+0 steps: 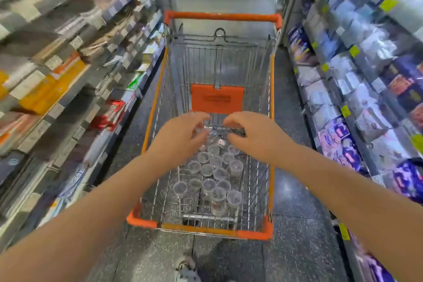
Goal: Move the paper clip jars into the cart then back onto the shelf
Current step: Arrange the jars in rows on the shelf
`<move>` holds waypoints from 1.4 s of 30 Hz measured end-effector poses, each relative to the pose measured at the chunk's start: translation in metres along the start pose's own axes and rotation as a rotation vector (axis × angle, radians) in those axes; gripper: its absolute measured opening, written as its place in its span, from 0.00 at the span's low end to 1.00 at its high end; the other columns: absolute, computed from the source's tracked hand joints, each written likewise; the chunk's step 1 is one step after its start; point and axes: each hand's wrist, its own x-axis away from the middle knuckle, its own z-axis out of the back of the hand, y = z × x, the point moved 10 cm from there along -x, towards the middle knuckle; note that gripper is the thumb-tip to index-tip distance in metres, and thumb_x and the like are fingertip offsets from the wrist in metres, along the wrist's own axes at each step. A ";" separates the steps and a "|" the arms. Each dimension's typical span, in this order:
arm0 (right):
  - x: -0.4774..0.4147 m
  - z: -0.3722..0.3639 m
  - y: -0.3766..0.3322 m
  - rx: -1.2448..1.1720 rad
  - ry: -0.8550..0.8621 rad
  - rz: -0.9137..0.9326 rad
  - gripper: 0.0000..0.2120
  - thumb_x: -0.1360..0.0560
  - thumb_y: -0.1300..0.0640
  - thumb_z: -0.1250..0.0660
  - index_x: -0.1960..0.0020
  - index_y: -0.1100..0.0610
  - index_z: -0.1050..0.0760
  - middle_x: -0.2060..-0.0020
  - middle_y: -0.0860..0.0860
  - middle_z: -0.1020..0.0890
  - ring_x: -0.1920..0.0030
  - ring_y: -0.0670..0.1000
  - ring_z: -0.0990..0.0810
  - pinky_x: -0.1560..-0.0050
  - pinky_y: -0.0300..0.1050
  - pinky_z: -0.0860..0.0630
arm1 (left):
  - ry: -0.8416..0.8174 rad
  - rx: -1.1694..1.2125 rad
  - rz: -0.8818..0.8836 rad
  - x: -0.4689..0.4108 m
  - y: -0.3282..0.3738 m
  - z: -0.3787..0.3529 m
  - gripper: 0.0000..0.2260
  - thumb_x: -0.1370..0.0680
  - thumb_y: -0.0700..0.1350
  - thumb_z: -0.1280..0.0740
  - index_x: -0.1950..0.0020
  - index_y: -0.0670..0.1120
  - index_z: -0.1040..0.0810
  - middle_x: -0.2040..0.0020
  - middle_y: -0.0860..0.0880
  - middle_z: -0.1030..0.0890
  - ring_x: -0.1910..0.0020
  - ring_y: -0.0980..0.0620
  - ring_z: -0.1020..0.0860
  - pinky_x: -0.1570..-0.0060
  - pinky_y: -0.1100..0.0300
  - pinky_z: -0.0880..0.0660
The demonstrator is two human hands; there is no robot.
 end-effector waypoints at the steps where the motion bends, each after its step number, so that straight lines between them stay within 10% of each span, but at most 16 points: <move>1: -0.006 -0.016 0.012 -0.020 -0.031 -0.037 0.16 0.22 0.56 0.38 0.36 0.55 0.28 0.40 0.49 0.23 0.40 0.49 0.26 0.42 0.41 0.32 | -0.037 -0.006 0.017 -0.006 -0.014 -0.015 0.15 0.21 0.48 0.39 0.34 0.50 0.29 0.48 0.53 0.23 0.56 0.57 0.27 0.56 0.63 0.33; 14: -0.019 -0.271 0.156 -0.313 -0.328 -0.680 0.23 0.24 0.56 0.34 0.31 0.53 0.34 0.39 0.52 0.25 0.47 0.55 0.23 0.51 0.48 0.24 | -0.479 -0.087 0.114 -0.049 -0.146 -0.222 0.23 0.22 0.50 0.39 0.28 0.50 0.38 0.36 0.44 0.27 0.47 0.43 0.23 0.50 0.50 0.25; 21: 0.027 -0.381 0.222 -0.320 -0.504 -1.031 0.11 0.23 0.58 0.38 0.43 0.62 0.30 0.54 0.56 0.25 0.60 0.55 0.25 0.63 0.46 0.27 | -0.572 0.001 0.269 -0.003 -0.189 -0.334 0.26 0.22 0.49 0.37 0.27 0.45 0.42 0.33 0.42 0.34 0.38 0.41 0.31 0.45 0.48 0.29; 30: 0.022 -0.425 0.213 -0.500 -0.390 -0.993 0.15 0.26 0.65 0.38 0.40 0.57 0.26 0.49 0.55 0.19 0.49 0.56 0.22 0.51 0.45 0.26 | -0.819 0.120 0.510 0.047 -0.232 -0.417 0.38 0.33 0.55 0.26 0.29 0.50 0.43 0.40 0.43 0.28 0.46 0.44 0.24 0.54 0.53 0.25; 42: 0.035 -0.458 0.207 -0.271 -0.582 -0.860 0.41 0.31 0.47 0.28 0.26 0.52 0.46 0.33 0.52 0.32 0.31 0.55 0.36 0.32 0.51 0.36 | -0.614 0.059 0.594 0.053 -0.265 -0.392 0.30 0.30 0.49 0.28 0.32 0.47 0.37 0.41 0.41 0.30 0.47 0.42 0.25 0.54 0.53 0.27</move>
